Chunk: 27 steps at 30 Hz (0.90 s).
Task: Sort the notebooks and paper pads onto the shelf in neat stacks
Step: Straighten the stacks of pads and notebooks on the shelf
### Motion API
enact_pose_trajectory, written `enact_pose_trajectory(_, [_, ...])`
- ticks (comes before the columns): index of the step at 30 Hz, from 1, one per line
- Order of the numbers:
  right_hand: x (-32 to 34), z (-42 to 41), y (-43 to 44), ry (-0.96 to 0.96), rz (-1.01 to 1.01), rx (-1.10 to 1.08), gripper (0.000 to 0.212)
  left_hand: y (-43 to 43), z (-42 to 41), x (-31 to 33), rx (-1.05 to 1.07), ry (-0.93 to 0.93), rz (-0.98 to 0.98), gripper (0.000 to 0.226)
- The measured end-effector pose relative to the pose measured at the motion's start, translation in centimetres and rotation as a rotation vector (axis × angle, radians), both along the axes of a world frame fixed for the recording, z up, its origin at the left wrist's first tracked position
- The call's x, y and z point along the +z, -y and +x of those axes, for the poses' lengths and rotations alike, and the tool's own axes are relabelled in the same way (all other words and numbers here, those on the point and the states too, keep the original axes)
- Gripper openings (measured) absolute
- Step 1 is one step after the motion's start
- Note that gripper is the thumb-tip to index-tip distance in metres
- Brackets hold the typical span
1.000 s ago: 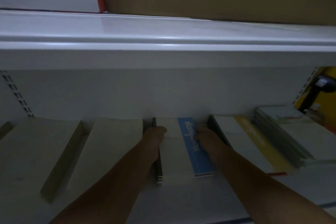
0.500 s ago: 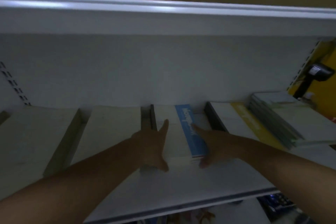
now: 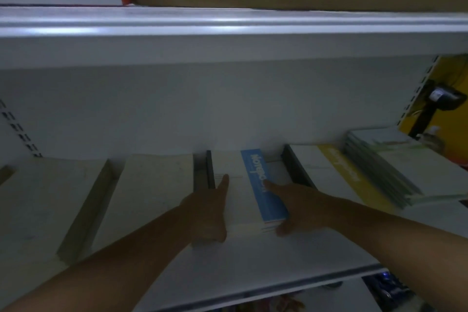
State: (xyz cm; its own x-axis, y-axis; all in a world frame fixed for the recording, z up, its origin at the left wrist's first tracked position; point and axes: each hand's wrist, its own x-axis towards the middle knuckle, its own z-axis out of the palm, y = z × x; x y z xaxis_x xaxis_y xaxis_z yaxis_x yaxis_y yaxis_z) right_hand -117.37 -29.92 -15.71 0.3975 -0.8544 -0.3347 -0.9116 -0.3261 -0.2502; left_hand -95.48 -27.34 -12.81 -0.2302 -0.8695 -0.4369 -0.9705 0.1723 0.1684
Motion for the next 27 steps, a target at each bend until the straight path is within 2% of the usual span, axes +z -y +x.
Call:
enact_pose_trajectory(5, [0.0, 0.4, -0.3, 0.019, -0.013, -0.040, 0.119, -0.1, -0.1, 0.0, 0.003, -0.022, -0.014, 0.132])
enact_pose_trajectory(8, [0.3, -0.1, -1.2, 0.112, 0.031, -0.065, 0.124, -0.5, 0.5, 1.4, -0.013, -0.014, -0.057, 0.139])
enact_pose_trajectory(10, [1.3, -1.0, -2.5, 0.196, 0.018, -0.045, 0.118, -0.6, 1.3, 3.5, 0.006, -0.060, -0.142, 0.136])
enact_pose_trajectory(12, [2.7, -3.2, -3.5, 0.285, -0.067, -0.094, 0.096, -0.7, 1.6, 5.6, 0.080, -0.243, -0.279, 0.125])
enact_pose_trajectory(14, [3.9, -6.1, -3.3, 0.328, -0.182, -0.231, 0.078, -1.3, 0.1, 6.5, 0.214, -0.627, -0.288, 0.107])
enact_pose_trajectory(16, [3.9, -9.2, -2.1, 0.278, -0.263, -0.410, 0.074, -2.2, -3.4, 5.6, 0.340, -0.984, -0.098, 0.091])
enact_pose_trajectory(18, [2.8, -11.1, -0.8, 0.132, -0.259, -0.517, 0.081, -2.5, -8.0, 4.0, 0.433, -1.157, 0.063, 0.076])
enact_pose_trajectory(20, [0.9, -12.0, 0.1, 0.100, -0.146, -0.574, 0.099, -2.5, -12.5, 2.5, 0.449, -1.172, 0.122, 0.053])
enact_pose_trajectory(22, [-0.6, -12.7, 0.8, 0.181, -0.077, -0.608, 0.114, -1.6, -15.7, 1.5, 0.521, -1.169, 0.172, 0.057])
enact_pose_trajectory(25, [-1.2, -13.5, 1.5, 0.444, -0.035, -0.687, 0.110, 0.7, -18.5, -0.4, 0.666, -1.139, 0.152, 0.069])
enact_pose_trajectory(27, [-1.6, -13.6, 1.8, 0.539, -0.020, -0.690, 0.106, 2.1, -19.6, -0.7, 0.761, -1.146, 0.161, 0.065])
